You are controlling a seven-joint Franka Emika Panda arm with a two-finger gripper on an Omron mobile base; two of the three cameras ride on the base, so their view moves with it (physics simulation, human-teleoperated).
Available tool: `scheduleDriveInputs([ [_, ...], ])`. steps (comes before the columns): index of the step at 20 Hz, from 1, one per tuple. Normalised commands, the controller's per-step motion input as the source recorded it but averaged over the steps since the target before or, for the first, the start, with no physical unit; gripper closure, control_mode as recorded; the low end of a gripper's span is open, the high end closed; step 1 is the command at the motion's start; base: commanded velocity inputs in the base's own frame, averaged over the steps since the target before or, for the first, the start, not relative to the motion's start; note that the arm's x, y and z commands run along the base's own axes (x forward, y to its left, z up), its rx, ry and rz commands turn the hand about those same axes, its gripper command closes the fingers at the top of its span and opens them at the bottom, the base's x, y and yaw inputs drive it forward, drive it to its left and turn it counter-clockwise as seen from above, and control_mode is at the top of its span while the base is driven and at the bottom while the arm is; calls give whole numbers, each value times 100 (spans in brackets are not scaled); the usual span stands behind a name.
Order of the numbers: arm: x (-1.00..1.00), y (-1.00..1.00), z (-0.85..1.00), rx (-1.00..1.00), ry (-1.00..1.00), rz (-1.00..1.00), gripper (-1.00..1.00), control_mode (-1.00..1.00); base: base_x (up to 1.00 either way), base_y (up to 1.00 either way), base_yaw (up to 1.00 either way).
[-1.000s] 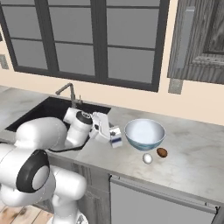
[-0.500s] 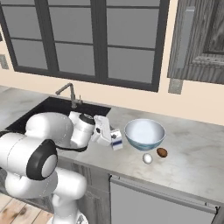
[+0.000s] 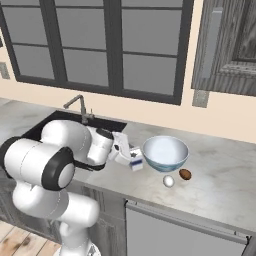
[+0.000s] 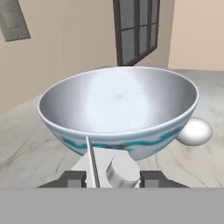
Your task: Gather the eggs and milk located in the vicinity of the sink area and place them right next to the bowl.
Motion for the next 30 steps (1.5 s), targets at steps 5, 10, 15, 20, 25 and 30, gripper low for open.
scheduleDriveInputs([
  [5,4,-9,-19,0,0,0,100,-100,0,0,0],
  [10,0,0,-13,0,0,0,-100,-100,0,0,0],
  [15,0,0,-6,0,0,-1,-100,-100,0,0,0],
  [20,0,0,-1,0,-3,-1,-100,-100,0,0,0],
  [25,-8,0,12,0,-10,0,-100,-100,0,0,0],
  [30,-45,6,51,0,-12,0,-100,-100,0,0,0],
])
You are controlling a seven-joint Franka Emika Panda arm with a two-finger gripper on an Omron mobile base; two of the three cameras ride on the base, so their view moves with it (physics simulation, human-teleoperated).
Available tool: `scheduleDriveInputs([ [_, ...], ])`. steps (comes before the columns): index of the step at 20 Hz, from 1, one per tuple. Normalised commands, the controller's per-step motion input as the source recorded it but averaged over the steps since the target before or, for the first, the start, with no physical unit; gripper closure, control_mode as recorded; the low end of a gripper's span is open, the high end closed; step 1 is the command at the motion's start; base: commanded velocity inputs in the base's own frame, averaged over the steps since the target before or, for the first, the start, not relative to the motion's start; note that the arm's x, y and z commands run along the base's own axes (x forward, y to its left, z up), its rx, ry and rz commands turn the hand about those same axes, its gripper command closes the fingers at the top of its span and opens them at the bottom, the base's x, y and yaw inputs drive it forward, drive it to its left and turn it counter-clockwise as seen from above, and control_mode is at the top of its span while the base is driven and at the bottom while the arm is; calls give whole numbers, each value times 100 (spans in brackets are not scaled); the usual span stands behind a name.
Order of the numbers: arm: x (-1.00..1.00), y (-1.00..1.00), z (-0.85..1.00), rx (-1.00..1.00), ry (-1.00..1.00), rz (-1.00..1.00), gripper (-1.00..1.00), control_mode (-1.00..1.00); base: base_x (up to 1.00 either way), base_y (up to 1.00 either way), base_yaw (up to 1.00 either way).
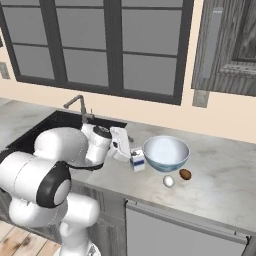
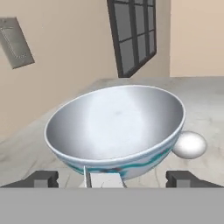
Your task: Gather the eggs and milk located in the vicinity of the sink area and place them right next to the bowl.
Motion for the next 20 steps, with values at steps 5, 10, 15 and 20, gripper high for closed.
scheduleDriveInputs([
  [5,-78,4,76,0,-2,5,-100,-100,0,0,0],
  [10,-81,9,67,10,14,8,-100,-100,0,0,0],
  [15,-76,11,64,14,25,13,-100,-100,0,0,0],
  [20,-75,25,43,10,23,24,-100,-100,0,0,0],
])
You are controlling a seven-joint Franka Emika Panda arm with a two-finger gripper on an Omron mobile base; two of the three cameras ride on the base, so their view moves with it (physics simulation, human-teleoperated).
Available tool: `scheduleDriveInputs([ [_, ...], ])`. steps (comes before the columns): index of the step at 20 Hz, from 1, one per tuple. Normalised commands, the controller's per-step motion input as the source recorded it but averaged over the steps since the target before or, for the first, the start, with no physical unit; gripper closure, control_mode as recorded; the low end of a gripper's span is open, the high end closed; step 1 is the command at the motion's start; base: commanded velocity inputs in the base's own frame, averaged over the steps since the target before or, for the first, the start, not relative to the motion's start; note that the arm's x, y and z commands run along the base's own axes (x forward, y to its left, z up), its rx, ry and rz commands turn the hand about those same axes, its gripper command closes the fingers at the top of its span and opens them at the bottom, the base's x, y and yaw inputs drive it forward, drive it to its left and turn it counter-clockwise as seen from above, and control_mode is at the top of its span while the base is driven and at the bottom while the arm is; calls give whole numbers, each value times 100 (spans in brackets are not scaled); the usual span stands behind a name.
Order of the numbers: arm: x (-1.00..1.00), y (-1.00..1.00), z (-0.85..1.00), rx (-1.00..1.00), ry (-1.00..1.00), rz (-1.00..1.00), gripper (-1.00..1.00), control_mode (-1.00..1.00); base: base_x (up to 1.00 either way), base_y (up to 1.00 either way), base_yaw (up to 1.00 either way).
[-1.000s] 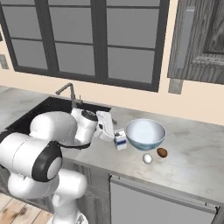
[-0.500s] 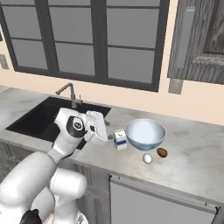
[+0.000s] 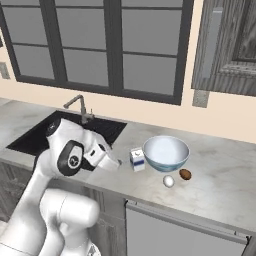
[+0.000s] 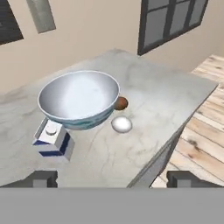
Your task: Gather the eggs and milk located in the vicinity of the sink area and place them right next to the bowl.
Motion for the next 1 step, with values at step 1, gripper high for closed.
scheduleDriveInputs([
  [1,-72,39,27,3,7,31,-100,-100,0,0,0],
])
